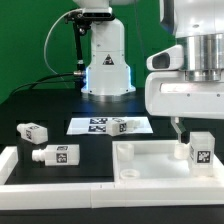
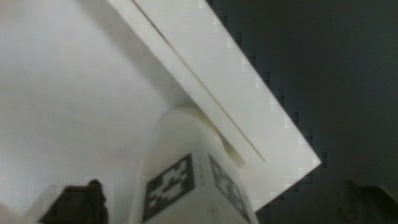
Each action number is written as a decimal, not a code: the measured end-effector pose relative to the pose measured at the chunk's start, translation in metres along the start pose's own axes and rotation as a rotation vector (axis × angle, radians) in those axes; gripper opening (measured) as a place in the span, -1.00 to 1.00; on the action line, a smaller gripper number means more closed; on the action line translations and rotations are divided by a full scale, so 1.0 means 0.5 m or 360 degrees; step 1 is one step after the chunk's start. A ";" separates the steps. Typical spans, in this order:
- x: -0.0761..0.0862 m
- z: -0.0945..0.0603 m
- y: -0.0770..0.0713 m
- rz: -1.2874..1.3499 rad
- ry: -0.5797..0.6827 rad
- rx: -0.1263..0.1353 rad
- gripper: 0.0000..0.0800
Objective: Assemble one leg
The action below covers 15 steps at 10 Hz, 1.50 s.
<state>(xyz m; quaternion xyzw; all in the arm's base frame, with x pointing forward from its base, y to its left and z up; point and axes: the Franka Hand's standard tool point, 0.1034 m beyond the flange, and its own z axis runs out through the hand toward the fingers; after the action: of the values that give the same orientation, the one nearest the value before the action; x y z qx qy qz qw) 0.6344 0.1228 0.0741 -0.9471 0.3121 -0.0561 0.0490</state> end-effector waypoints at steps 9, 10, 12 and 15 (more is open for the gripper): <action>0.019 0.005 0.010 -0.0363 0.0008 -0.0056 -0.28; 0.019 0.005 0.011 -0.0250 0.0011 -0.0056 -0.28; 0.020 0.005 0.012 0.0069 0.0023 -0.0061 -0.28; 0.022 0.004 0.016 0.0691 0.0018 -0.0056 -0.28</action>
Offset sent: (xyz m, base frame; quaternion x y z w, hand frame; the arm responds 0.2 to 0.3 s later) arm 0.0000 0.0000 0.0000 0.0000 0.0000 -0.1296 0.9916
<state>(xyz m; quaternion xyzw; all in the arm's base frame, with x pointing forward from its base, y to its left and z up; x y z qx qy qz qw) 0.6390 0.1102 0.0718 -0.8580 0.5100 -0.0441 0.0418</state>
